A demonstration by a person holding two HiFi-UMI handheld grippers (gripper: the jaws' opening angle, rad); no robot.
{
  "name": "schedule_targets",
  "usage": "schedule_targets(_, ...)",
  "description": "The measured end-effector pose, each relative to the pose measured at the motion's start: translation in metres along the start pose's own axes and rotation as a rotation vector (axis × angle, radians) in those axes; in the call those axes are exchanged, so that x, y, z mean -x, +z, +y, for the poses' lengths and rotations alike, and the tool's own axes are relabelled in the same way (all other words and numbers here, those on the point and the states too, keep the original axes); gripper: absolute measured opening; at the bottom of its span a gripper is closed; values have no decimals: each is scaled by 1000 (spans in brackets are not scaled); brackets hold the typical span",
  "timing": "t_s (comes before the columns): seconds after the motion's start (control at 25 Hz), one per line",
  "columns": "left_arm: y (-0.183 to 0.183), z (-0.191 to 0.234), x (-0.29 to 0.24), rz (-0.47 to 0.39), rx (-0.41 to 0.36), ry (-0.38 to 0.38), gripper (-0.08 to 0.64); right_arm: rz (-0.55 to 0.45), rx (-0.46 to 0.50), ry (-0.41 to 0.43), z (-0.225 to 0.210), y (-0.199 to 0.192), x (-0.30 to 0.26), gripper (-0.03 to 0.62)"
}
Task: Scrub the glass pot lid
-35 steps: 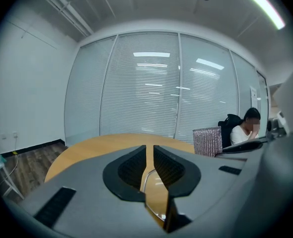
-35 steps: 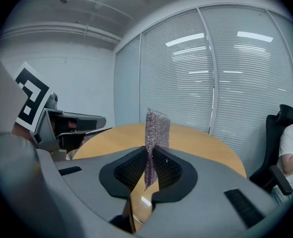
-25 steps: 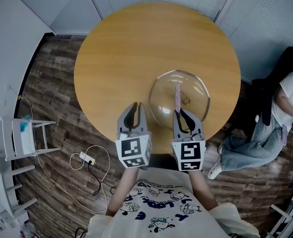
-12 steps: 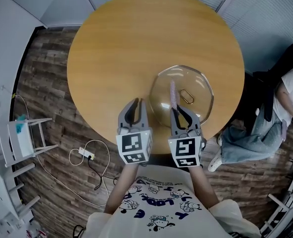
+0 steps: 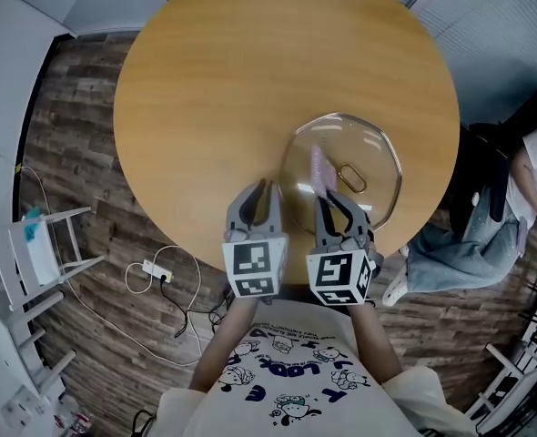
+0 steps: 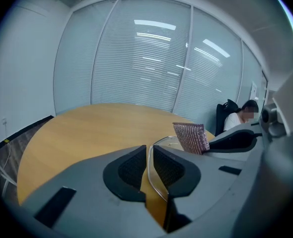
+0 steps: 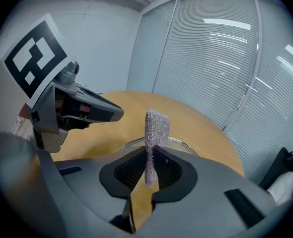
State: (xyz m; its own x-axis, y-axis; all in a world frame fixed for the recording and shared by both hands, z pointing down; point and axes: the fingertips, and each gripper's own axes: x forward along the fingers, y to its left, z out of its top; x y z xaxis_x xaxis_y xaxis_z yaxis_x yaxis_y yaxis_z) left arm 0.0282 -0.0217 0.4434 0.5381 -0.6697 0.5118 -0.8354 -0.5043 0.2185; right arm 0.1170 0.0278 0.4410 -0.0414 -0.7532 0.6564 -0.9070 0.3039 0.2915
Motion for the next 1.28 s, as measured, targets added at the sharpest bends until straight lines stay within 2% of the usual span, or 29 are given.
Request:
schedule_targets(0.16, -11, 1, -8, 38, 6, -13, 52, 24, 42, 4, 2, 0, -8, 46)
schedule_targets(0.52, -29, 3, -22, 96, 15, -34, 52, 96, 58, 68, 6, -12, -24, 46)
schedule_targets(0.68, -39, 4, -27, 126, 27, -42, 49, 131, 48, 112, 11, -16, -32, 46)
schedule_targets(1.0, -55, 1, -34, 181, 32, -62, 49, 215, 89, 226, 24, -27, -44, 46)
schedule_targets(1.28, -68, -1, -38, 232, 32, -83, 48, 280, 60, 327, 32, -32, -53, 46)
